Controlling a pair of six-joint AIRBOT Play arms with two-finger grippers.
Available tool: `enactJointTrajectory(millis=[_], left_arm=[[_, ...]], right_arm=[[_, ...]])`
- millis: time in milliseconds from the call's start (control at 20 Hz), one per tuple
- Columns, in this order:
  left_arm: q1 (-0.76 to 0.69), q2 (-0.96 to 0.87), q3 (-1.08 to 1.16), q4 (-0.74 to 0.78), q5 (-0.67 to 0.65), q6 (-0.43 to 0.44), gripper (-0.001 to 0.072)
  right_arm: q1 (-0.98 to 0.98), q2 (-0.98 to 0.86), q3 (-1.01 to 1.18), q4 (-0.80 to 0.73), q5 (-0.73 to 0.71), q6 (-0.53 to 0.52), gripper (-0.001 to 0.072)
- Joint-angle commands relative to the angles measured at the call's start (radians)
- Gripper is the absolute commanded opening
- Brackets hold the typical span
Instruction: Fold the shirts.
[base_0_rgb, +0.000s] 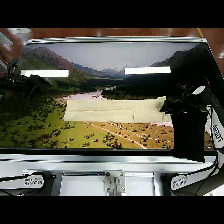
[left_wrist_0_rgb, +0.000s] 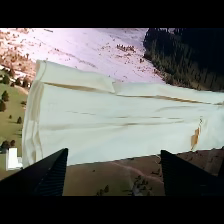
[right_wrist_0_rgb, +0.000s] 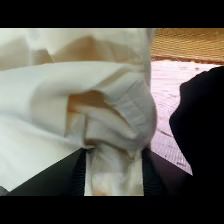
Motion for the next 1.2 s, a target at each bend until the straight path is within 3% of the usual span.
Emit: enactJointTrajectory(millis=[0,50,100,150,200,350,500,600,750,950,1150], left_arm=[[-0.004,0.001,0.001,0.000,0.002,0.000,0.0637],[-0.008,0.001,0.001,-0.001,0.004,0.001,0.0637],[-0.013,0.001,0.001,-0.001,0.006,0.001,0.0637],[-0.018,0.001,0.001,-0.001,0.006,0.001,0.0637],[-0.023,0.001,0.001,-0.001,0.006,0.002,0.0636],[-0.042,-0.002,0.001,0.000,0.014,0.001,0.0627],[-0.079,-0.002,-0.001,0.000,0.046,0.002,0.0251],[-0.127,-0.005,-0.010,0.000,0.088,0.005,0.0110],[-0.244,-0.032,-0.030,0.000,0.153,0.005,0.0040],[-0.460,-0.112,-0.040,-0.004,0.220,-0.002,0.0040],[-0.651,-0.193,-0.040,-0.048,0.359,-0.064,0.0040]], right_arm=[[0.001,-0.014,0.000,0.024,-0.002,0.031,0.0443],[0.002,-0.020,0.000,0.043,0.005,0.031,0.0424],[0.010,-0.026,0.000,0.047,0.010,0.030,0.0278],[0.026,-0.028,0.000,0.042,0.008,0.029,0.0208],[0.042,-0.028,0.001,0.040,0.006,0.019,0.0090],[0.075,-0.007,0.026,0.039,0.010,0.003,0.0072],[0.074,0.082,0.059,0.046,0.016,0.005,0.0071],[0.073,0.160,0.078,0.046,0.041,0.024,0.0071],[0.074,0.261,0.095,0.065,0.110,0.053,0.0071],[0.074,0.385,0.095,0.058,0.192,0.098,0.0071],[0.074,0.493,0.095,0.058,0.251,0.142,0.0071]])
